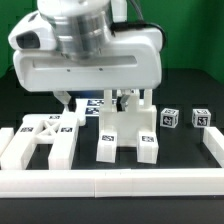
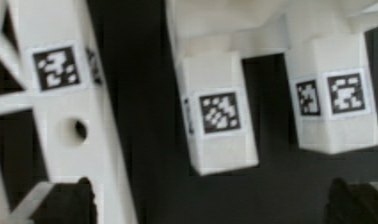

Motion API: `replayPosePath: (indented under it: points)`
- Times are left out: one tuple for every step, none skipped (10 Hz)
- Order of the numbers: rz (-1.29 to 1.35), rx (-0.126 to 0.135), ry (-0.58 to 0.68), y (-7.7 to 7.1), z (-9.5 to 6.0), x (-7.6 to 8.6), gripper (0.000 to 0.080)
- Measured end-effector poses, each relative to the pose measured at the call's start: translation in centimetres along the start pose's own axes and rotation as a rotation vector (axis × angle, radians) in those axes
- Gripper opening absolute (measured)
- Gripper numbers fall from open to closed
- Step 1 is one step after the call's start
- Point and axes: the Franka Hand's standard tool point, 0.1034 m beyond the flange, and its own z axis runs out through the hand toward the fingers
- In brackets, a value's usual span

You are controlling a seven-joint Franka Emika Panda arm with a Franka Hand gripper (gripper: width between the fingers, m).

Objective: Assemble chair

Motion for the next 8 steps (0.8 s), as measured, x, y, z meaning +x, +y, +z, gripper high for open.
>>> replayPosePath:
  points:
    - [0.000, -0.011, 0.065, 0.0, 0.8, -0.4, 0.0649]
    - [0.001, -0.008, 0.037, 0.0, 1.0, -1.0, 0.0649]
    - [0.002, -0.009, 0.042, 0.1, 0.9, -0.8, 0.0649]
    - [-0.015, -0.011, 0.042, 0.3, 1.1, -0.7, 0.0649]
    - [-0.079, -0.016, 0.029, 1.8, 1.9, -0.6, 0.0649]
    - [-0.094, -0.017, 0.023, 2.8, 2.4, -0.4, 0.0649]
    - [-0.102, -0.018, 0.021, 4.0, 2.9, -0.2, 0.0649]
    - [-0.109, -0.025, 0.036, 4.5, 3.2, 0.1, 0.0649]
